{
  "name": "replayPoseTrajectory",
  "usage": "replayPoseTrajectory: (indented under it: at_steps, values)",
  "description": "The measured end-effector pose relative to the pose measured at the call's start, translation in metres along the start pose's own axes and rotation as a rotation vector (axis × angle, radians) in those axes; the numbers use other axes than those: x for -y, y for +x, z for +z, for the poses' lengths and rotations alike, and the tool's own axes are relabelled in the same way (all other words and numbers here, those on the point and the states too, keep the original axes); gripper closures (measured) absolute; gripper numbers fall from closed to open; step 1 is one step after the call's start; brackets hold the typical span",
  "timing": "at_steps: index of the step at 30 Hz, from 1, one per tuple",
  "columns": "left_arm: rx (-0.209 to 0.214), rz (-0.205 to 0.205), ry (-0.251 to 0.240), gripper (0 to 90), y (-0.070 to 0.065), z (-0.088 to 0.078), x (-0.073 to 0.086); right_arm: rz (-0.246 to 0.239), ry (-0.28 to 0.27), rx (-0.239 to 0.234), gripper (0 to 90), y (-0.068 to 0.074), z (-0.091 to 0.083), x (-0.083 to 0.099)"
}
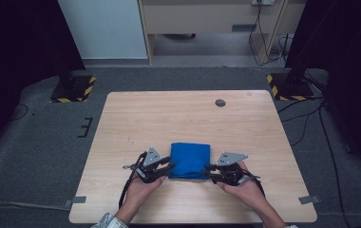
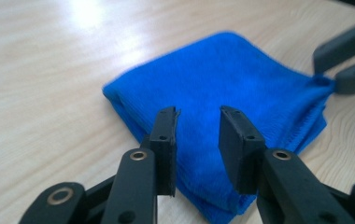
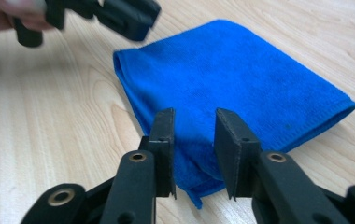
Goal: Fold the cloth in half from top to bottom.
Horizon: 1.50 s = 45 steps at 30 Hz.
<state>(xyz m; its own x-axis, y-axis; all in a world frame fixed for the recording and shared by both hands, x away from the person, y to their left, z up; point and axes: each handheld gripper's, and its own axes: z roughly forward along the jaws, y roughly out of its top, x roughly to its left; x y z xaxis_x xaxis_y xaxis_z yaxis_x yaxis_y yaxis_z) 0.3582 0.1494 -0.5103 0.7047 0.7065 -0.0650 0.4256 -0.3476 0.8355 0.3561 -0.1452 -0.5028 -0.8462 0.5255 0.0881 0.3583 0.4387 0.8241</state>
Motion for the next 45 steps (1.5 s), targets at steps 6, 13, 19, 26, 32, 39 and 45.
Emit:
replayPoseTrajectory:
  at_steps: [6,13,19,26,32,39,45]
  values:
    - [-0.001,0.007,0.018,65.6,-0.002,0.003,0.002,0.015,-0.016,0.011,63.0,0.000,-0.002,-0.002]
    - [-0.004,0.004,0.018,64.0,-0.001,0.003,0.002,0.026,-0.014,0.037,56.3,-0.001,0.002,-0.002]
    - [-0.010,-0.001,0.014,61.0,0.000,0.004,0.003,0.039,-0.007,0.068,48.6,-0.003,0.006,-0.001]
    - [-0.016,-0.011,0.011,53.5,0.001,0.004,0.002,0.040,-0.011,0.093,43.6,-0.004,0.008,-0.002]
    - [-0.027,-0.018,0.002,43.4,0.002,0.003,0.000,0.060,-0.018,0.125,35.5,-0.007,0.008,-0.003]
    - [-0.032,-0.035,0.001,31.3,0.004,0.004,-0.001,0.079,-0.022,0.151,28.1,-0.010,0.009,-0.003]
    - [-0.025,-0.056,0.022,21.9,0.006,0.006,-0.001,0.102,-0.023,0.166,22.6,-0.013,0.010,-0.003]
